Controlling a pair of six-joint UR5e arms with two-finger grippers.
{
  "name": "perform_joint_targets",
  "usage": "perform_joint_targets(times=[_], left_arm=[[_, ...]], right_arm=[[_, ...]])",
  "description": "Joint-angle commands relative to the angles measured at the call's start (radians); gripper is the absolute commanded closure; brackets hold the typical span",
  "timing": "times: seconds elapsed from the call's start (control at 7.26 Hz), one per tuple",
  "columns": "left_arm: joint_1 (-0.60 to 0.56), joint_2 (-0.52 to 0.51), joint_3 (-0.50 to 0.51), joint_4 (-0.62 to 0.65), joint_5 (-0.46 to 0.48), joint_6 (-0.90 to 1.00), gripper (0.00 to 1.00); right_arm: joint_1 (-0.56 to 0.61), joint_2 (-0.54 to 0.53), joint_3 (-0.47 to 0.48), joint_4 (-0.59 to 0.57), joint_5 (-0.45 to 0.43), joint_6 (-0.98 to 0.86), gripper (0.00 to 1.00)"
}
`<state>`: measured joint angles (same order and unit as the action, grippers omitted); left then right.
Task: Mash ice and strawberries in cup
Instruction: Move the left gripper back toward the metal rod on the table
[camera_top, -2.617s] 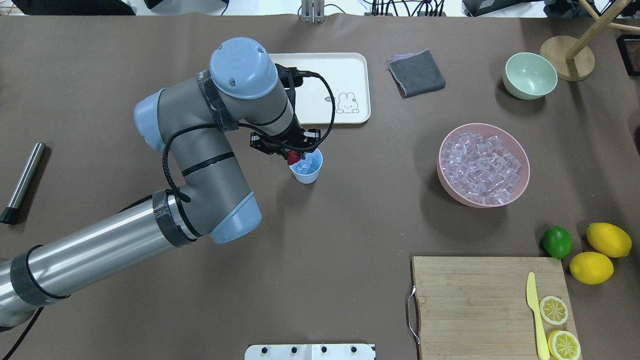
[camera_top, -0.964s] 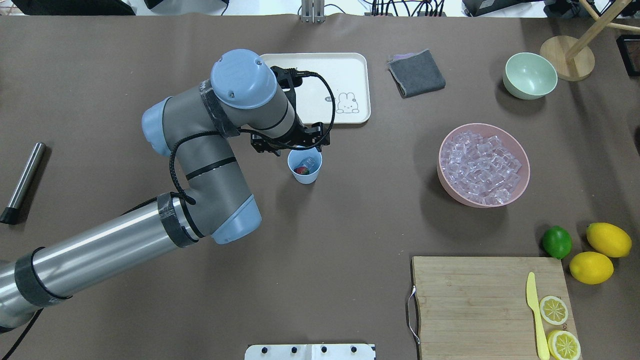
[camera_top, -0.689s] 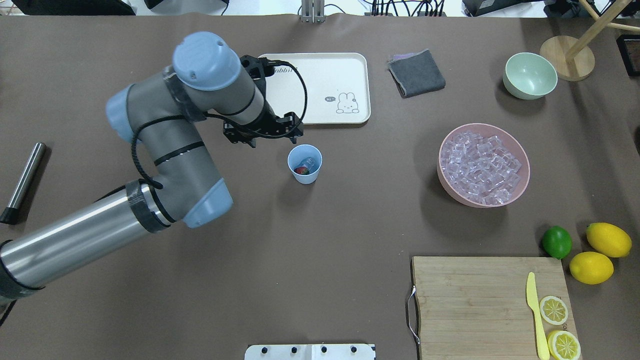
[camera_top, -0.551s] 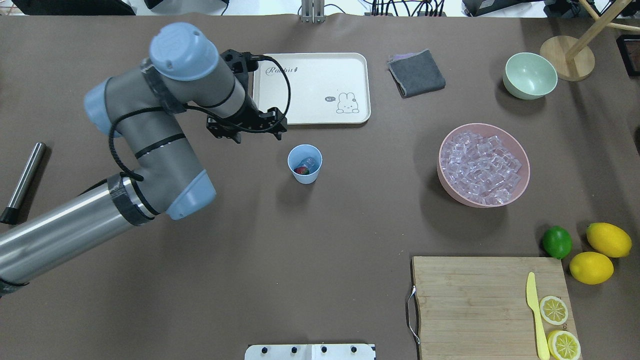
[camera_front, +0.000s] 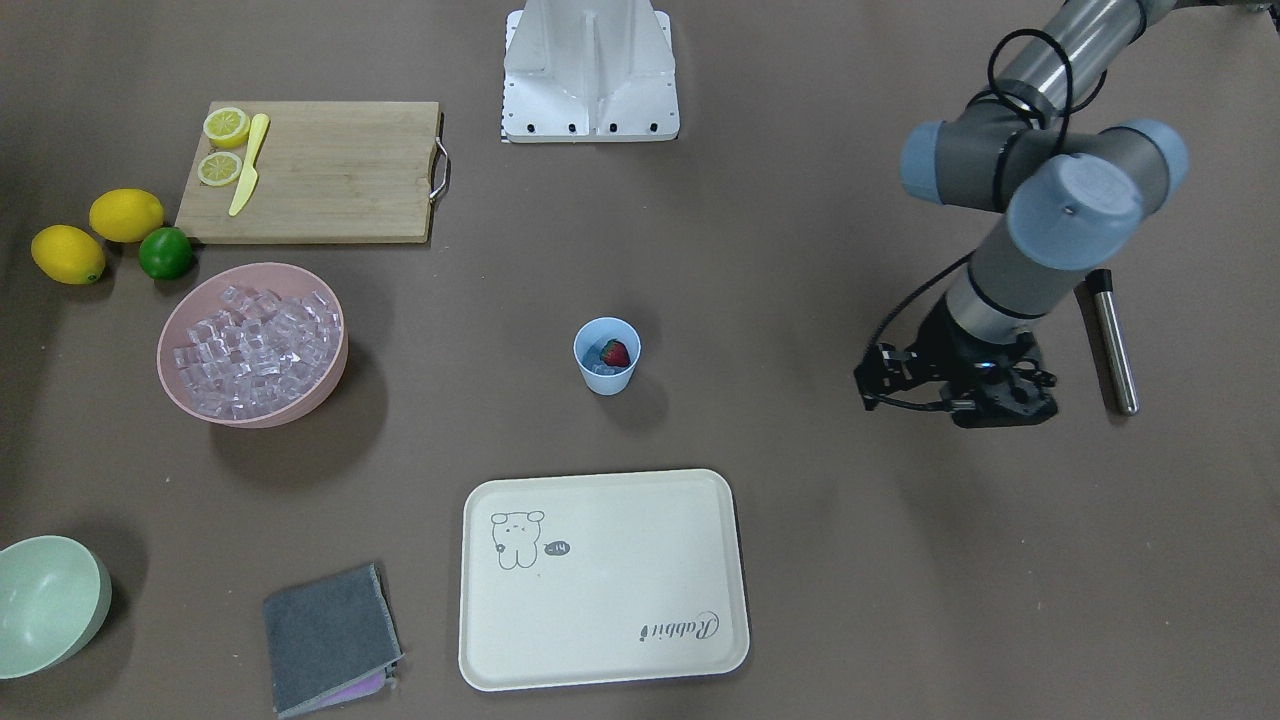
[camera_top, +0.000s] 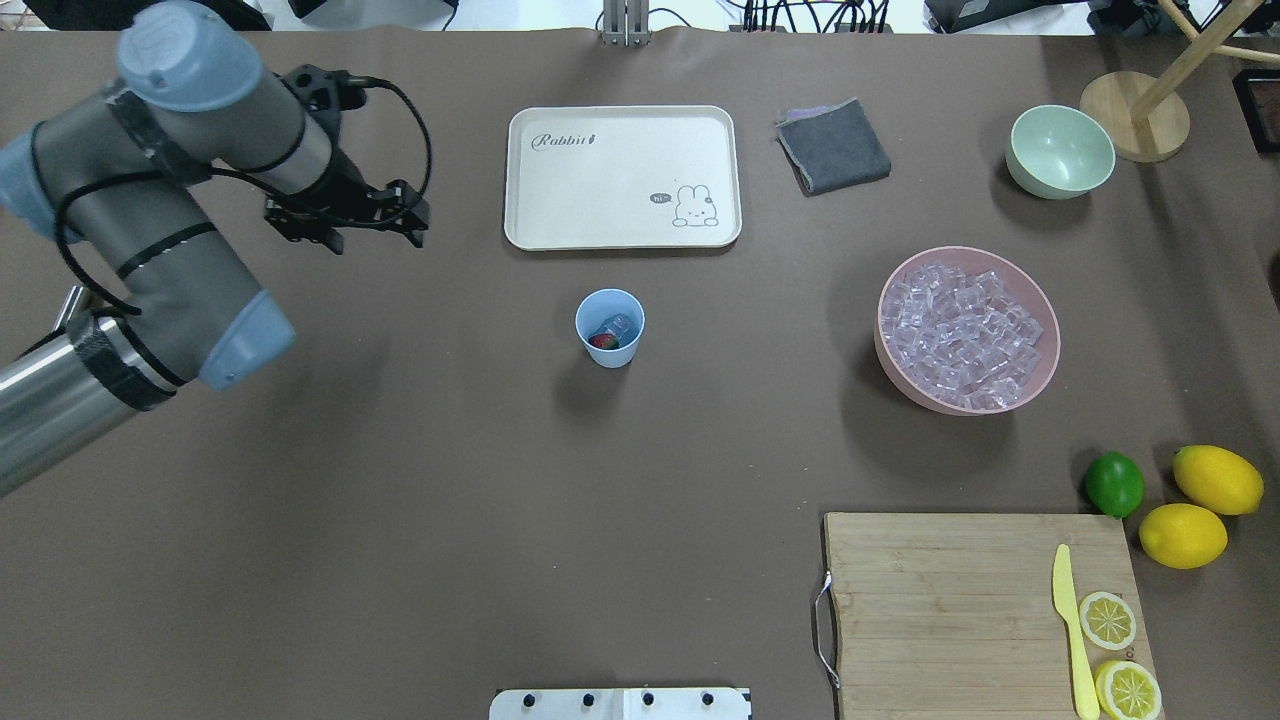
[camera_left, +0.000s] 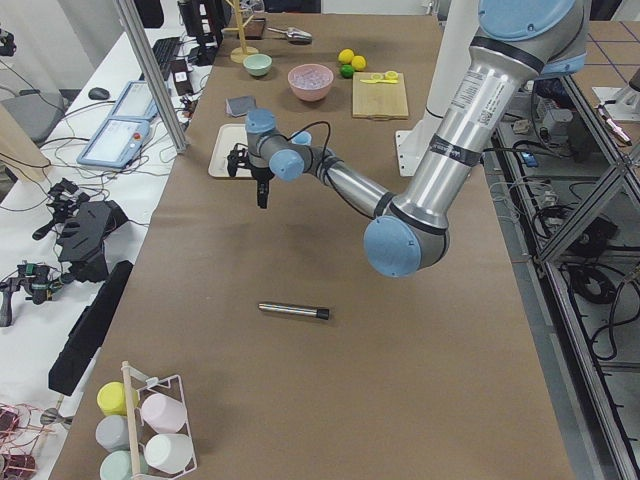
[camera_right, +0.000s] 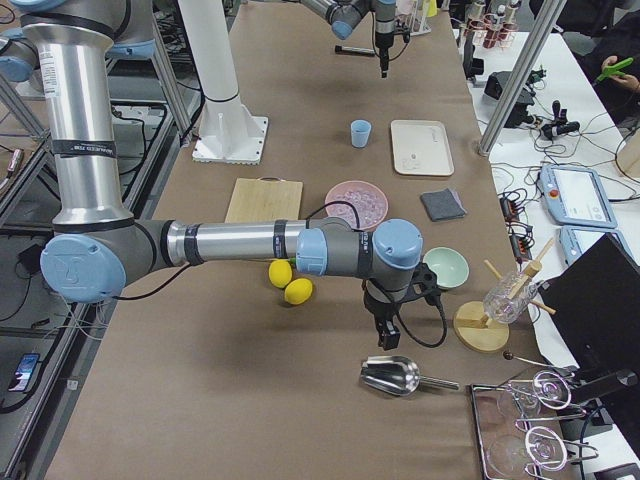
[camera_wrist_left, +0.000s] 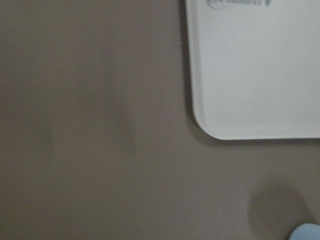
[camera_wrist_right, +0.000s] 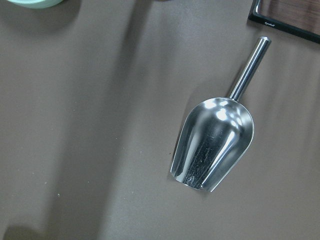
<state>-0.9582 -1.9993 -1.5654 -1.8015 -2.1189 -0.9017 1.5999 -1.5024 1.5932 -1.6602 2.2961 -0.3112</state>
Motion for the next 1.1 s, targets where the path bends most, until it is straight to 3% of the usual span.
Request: perform_joint_targets(times=[0.0,0.28,0.55,0.69,0.96], left_arm=[[-0.115,0.108,0.019,-0.015,-0.003,0.099,0.03],[-0.198,0.132,0.115,-0.061,-0.007,0.306,0.03],[-0.259,0.139,0.276,-0.218,-0.016,0.378,0.03],[-0.26,0.166,0.294,-0.266,-0.022,0.376,0.03],[-0.261,0.212,0.288,-0.327,-0.154,0.349,0.03]], right_arm=[[0.003,0.008,-0.028,0.0,0.002,0.003,0.01],[0.003,0.024,-0.041,-0.001,0.002,0.009,0.01],[0.009,0.024,-0.041,-0.001,0.0,0.014,0.01],[0.014,0.025,-0.041,0.0,0.0,0.014,0.01],[0.014,0.037,-0.045,-0.001,-0.004,0.015,0.01]])
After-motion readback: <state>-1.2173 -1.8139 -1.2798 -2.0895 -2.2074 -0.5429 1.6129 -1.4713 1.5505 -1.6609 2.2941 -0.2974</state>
